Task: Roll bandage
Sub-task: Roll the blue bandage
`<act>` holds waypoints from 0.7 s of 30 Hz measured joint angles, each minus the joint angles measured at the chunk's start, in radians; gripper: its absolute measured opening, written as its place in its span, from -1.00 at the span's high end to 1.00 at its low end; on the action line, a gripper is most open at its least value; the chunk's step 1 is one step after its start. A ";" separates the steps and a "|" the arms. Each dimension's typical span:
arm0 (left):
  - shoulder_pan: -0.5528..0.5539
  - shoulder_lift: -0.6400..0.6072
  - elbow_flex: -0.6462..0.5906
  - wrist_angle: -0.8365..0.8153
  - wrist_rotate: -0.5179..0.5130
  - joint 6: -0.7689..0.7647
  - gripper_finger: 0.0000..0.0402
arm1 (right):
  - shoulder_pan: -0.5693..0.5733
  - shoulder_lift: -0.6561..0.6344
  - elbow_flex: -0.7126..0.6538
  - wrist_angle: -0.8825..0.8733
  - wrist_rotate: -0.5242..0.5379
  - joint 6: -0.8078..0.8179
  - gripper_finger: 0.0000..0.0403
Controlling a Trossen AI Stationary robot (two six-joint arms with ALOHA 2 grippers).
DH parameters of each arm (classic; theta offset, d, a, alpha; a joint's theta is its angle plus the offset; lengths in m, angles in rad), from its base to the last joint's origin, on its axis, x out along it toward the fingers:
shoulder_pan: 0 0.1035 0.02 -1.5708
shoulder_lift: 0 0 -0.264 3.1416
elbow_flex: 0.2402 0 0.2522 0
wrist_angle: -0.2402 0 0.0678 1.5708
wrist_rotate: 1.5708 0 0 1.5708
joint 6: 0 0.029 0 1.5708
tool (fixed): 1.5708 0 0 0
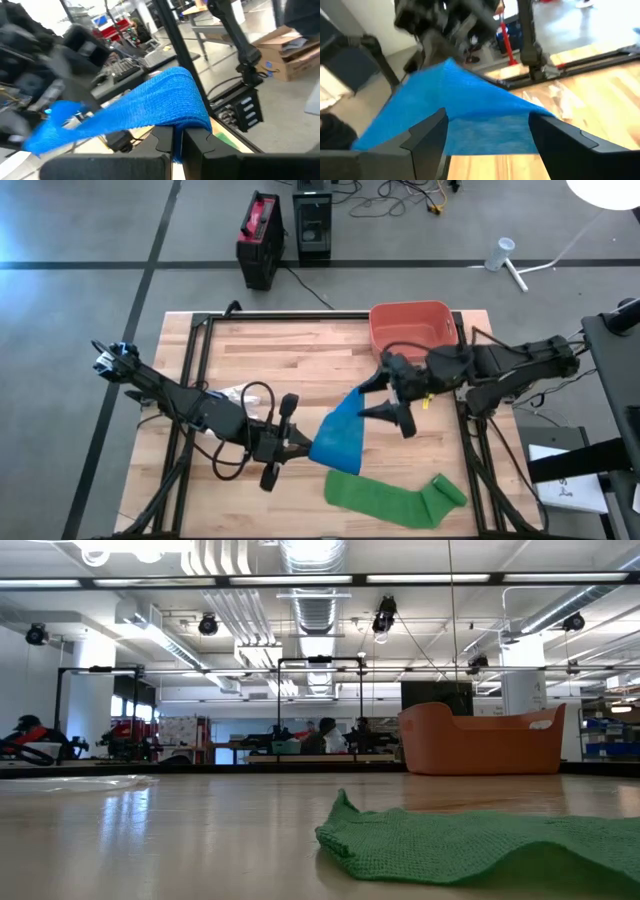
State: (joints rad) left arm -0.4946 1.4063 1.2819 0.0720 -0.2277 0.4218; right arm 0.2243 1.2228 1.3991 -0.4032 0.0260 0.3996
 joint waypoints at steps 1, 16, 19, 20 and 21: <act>0.000 0.000 0.000 -0.005 0.010 -0.006 0.98 | -0.013 -0.008 0.000 -0.002 0.000 -0.002 -0.38; 0.000 0.001 0.000 -0.040 0.009 -0.123 0.98 | -0.064 -0.078 -0.010 -0.319 -0.134 -0.127 -0.26; 0.000 0.001 0.000 -0.001 -0.026 -0.184 0.98 | 0.017 -0.084 -0.040 -0.298 -0.105 -0.185 -0.20; 0.000 0.001 0.000 0.012 -0.046 -0.191 0.98 | 0.050 -0.084 -0.054 -0.276 -0.076 -0.195 -0.18; 0.000 0.000 0.000 0.025 -0.062 -0.194 0.98 | 0.084 -0.083 -0.074 -0.254 -0.039 -0.210 -0.16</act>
State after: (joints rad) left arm -0.4950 1.4063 1.2819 0.0965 -0.2894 0.2274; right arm 0.3085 1.1396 1.3254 -0.6570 -0.0134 0.1895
